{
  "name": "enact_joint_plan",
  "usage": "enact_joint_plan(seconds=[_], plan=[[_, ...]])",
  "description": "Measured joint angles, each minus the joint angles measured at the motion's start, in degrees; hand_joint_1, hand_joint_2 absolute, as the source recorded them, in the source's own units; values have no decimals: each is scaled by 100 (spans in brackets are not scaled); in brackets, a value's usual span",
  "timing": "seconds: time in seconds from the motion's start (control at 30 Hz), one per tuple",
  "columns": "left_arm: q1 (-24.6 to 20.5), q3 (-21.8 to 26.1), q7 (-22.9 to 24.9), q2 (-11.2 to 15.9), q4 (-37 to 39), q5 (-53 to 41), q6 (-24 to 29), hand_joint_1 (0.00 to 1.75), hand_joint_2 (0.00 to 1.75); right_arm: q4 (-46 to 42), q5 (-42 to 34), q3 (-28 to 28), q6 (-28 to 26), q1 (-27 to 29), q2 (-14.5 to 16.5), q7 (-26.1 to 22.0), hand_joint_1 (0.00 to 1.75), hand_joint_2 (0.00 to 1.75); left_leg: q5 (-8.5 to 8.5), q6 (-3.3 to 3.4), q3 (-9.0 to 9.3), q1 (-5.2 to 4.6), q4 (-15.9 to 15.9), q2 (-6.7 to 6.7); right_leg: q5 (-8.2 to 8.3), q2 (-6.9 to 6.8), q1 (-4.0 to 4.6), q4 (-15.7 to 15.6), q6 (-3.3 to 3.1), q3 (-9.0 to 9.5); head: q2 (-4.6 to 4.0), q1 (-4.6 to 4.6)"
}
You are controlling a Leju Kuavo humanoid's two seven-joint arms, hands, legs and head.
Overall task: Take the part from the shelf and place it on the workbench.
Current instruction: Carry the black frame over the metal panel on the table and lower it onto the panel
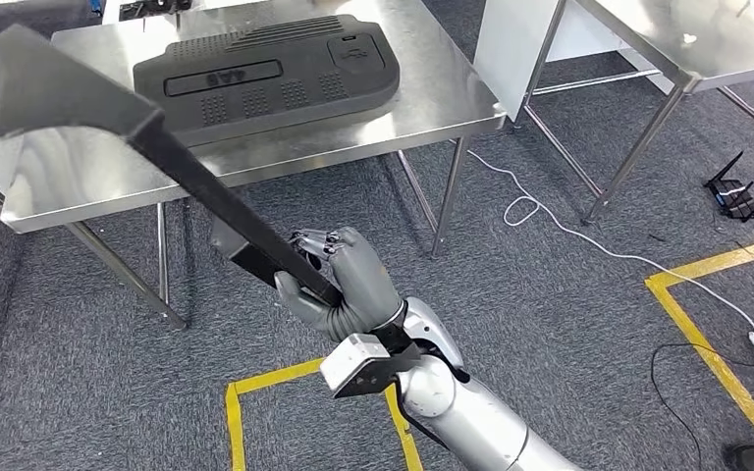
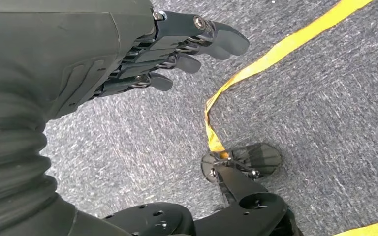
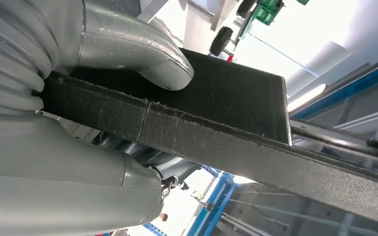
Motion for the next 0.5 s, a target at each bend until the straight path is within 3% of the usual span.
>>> enact_joint_plan(seconds=[0.1,0.2,0.23,0.27,0.3,0.4,0.47,0.5], plan=[[13,14,-2,15,0,-5,3,0,175,-1,24,0,0,-9,19,0,175,175,-140,-88,-81,19,203,109,34,-59,-39,-47,-119,38,0,-18],[8,31,-6,12,1,-10,4,0,175,0,30,0,1,-1,26,1,175,175,-654,-147,-566,35,1247,284,21,-147,-38,-56,-170,66,0,-45],[8,36,-7,11,1,-12,4,0,175,1,30,0,1,6,23,2,175,175,-746,-161,-709,42,1537,305,18,-180,-33,-55,-174,68,0,-43],[10,39,-7,11,2,-14,5,0,175,1,30,0,1,12,22,3,175,175,-730,-170,-756,49,1628,321,15,-212,-31,-54,-175,70,0,-44],[11,43,-7,12,2,-14,6,0,175,1,30,0,1,15,22,4,175,175,-611,-174,-685,58,1488,339,13,-240,-32,-53,-174,75,0,-45],[-3,49,-8,13,2,-14,9,0,175,1,31,0,1,5,24,5,175,175,-154,-171,-108,69,404,514,-19,-318,-10,-38,-126,104,0,-47],[-17,49,-9,2,2,-14,9,0,175,1,35,1,1,0,25,7,175,175,-101,-127,48,36,77,562,-38,-374,31,-38,-72,110,0,-41],[-20,49,-10,-2,2,-14,9,0,175,1,37,1,0,0,25,8,175,175,-98,-86,38,15,65,511,-38,-407,36,-46,-49,112,0,-40]])
